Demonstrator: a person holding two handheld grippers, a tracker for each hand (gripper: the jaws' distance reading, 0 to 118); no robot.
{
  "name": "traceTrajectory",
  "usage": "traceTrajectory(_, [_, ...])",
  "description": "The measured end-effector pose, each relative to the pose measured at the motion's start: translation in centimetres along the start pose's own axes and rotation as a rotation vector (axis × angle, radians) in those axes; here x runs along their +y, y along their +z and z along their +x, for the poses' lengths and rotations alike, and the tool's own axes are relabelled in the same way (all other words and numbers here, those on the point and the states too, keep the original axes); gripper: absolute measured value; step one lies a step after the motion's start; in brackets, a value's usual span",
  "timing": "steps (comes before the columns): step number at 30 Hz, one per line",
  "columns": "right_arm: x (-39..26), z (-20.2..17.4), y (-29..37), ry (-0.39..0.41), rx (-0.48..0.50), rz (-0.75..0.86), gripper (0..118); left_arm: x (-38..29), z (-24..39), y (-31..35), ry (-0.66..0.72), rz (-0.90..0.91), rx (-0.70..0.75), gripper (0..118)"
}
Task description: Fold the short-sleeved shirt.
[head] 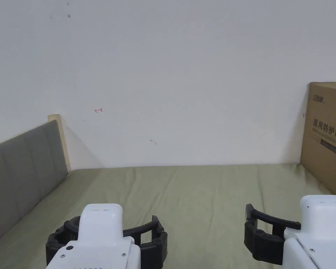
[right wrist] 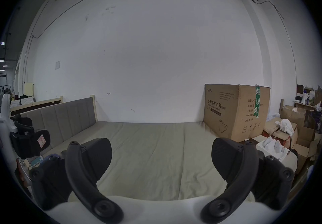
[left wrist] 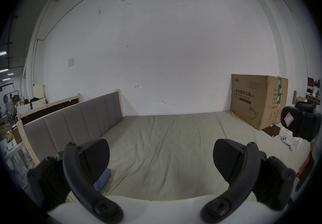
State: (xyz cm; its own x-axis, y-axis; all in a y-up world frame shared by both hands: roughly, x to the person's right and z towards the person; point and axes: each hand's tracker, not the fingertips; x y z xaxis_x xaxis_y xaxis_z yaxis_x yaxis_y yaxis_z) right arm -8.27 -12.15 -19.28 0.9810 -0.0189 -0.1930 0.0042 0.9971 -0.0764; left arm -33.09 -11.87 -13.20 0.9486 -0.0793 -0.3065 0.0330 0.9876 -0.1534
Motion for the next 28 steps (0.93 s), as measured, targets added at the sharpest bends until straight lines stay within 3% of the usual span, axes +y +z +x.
traceTrajectory(9, [0.0, 0.5, -0.3, -0.01, -0.023, -0.017, 115, 0.9, -1.0, -0.1, 0.1, -0.009, -0.095, 118])
traceTrajectory(28, [-0.1, -0.1, -1.1, 0.029, -0.008, -0.03, 115, 1.1, -0.4, -0.8, 0.051, 0.007, -0.073, 112])
